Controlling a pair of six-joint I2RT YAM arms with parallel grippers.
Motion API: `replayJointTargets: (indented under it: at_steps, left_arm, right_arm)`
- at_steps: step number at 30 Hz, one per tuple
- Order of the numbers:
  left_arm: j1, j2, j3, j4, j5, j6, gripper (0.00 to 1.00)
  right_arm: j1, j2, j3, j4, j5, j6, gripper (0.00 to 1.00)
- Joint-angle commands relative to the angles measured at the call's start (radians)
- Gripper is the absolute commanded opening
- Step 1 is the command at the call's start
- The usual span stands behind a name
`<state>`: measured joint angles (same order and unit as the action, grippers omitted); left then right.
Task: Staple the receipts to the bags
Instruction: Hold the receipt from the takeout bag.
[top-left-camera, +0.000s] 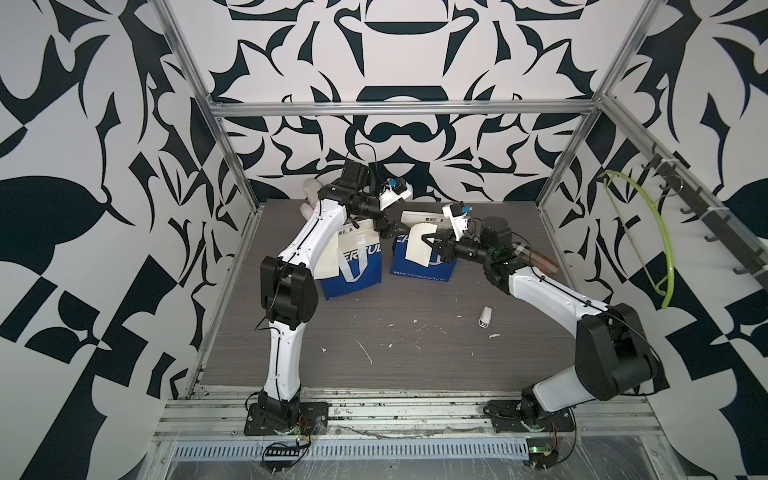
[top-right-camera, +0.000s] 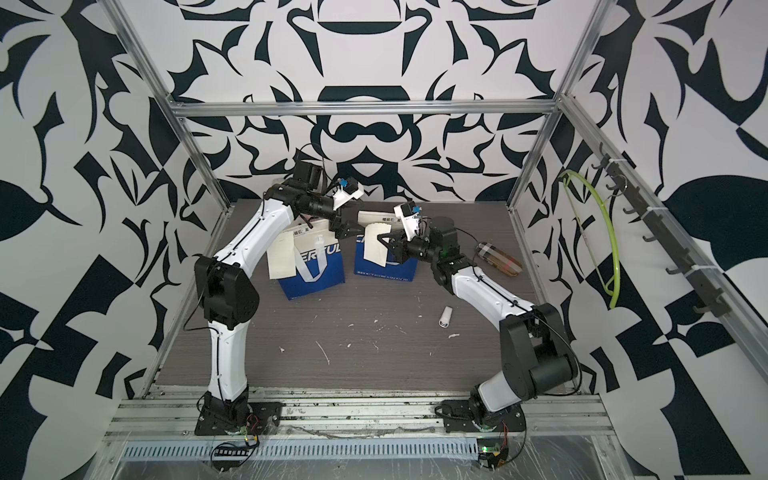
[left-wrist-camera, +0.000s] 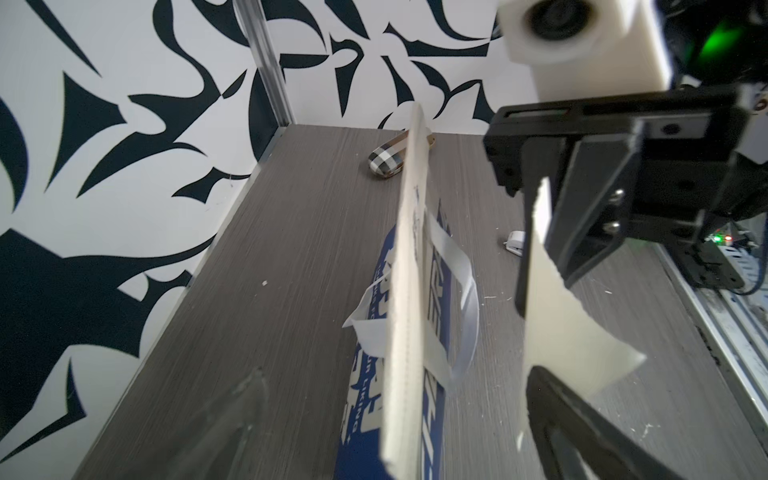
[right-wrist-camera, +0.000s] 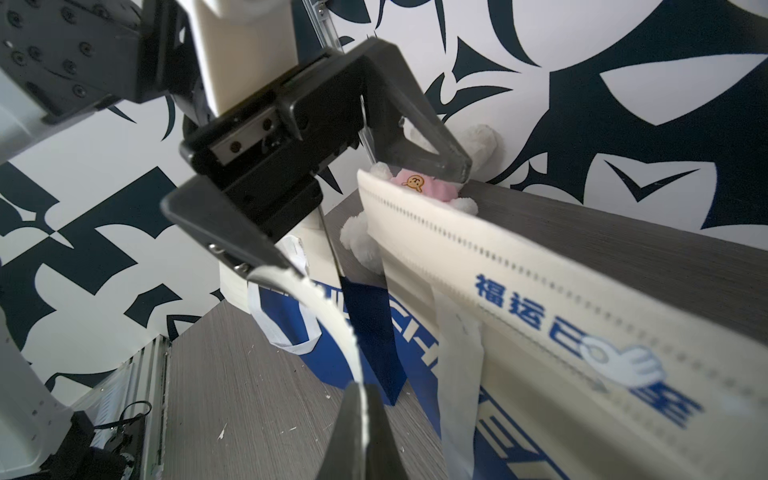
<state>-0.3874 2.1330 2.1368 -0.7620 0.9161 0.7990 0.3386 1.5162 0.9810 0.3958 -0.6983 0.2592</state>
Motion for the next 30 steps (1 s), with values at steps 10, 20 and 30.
replayJointTargets:
  at_steps: [10, 20, 30]
  left_arm:
    - [0.005, -0.036, 0.008, -0.125, 0.113, 0.059, 0.99]
    - [0.004, -0.015, -0.002, -0.057, 0.156, -0.036, 0.86]
    - [-0.005, -0.003, -0.007, -0.011, 0.159, -0.067, 0.66]
  right_arm:
    - [-0.013, -0.034, 0.038, 0.026, 0.028, -0.023, 0.0]
    - [-0.006, 0.06, 0.075, 0.143, 0.0, 0.089, 0.0]
    - [-0.004, 0.071, 0.09, 0.121, -0.006, 0.077, 0.0]
